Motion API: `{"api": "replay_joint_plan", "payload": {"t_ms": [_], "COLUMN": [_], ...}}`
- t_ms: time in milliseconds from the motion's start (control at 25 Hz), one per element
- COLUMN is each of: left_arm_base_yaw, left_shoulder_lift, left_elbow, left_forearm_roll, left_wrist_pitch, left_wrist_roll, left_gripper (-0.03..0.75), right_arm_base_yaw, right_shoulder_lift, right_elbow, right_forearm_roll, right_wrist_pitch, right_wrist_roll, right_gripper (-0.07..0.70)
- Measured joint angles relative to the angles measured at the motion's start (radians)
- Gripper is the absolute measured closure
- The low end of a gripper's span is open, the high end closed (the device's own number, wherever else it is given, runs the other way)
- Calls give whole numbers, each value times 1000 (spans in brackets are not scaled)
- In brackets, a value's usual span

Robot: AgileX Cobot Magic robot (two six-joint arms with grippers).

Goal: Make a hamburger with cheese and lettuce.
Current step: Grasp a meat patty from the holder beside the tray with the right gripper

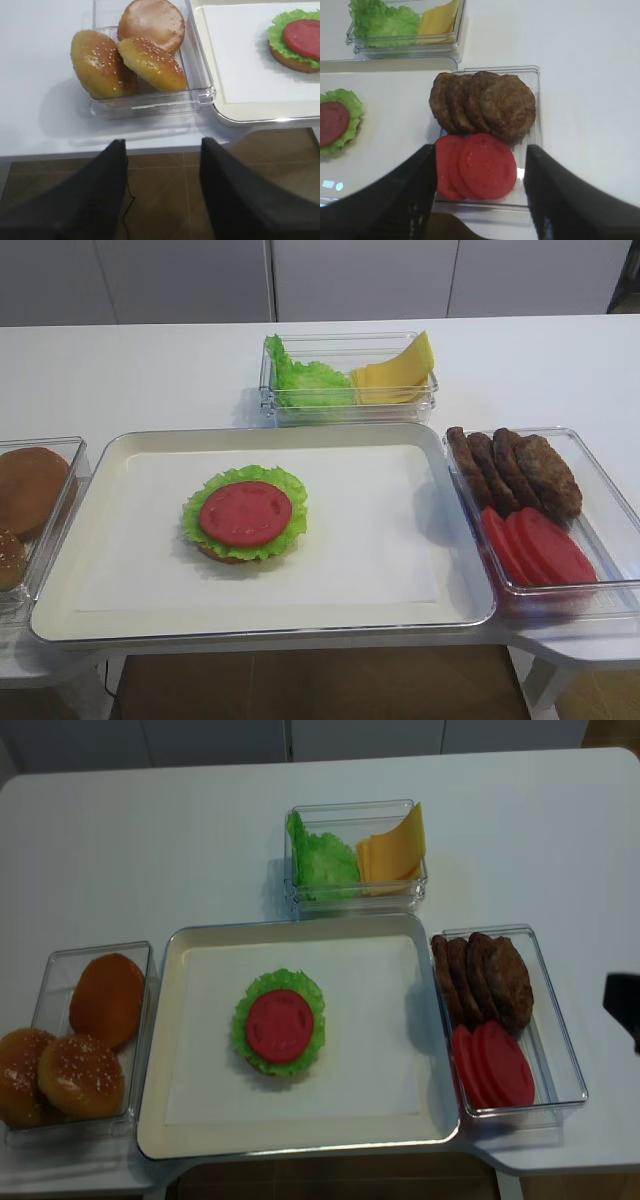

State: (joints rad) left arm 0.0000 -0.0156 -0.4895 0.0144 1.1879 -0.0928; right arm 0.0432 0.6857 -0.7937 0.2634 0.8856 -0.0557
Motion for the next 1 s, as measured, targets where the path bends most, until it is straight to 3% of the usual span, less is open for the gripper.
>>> {"api": "replay_joint_plan", "payload": {"t_ms": [320, 680, 800, 1000], "left_arm_base_yaw": [0, 0, 0, 0], "left_shoulder_lift": [0, 0, 0, 0], "left_elbow": [0, 0, 0, 0], "left_forearm_roll": [0, 0, 0, 0], "left_wrist_pitch": [0, 0, 0, 0], "left_wrist_roll": [0, 0, 0, 0], "left_gripper": [358, 358, 358, 358], "right_arm_base_yaw": [108, 320, 398, 486], "right_shoulder_lift": [268, 584, 691, 870], "right_elbow": [-163, -345, -413, -537], "right_forearm_roll": [-10, -178, -282, -452], "right_wrist_pitch": [0, 2, 35, 147], "right_wrist_roll": [8, 183, 285, 402], "right_gripper": [214, 234, 237, 255]}}
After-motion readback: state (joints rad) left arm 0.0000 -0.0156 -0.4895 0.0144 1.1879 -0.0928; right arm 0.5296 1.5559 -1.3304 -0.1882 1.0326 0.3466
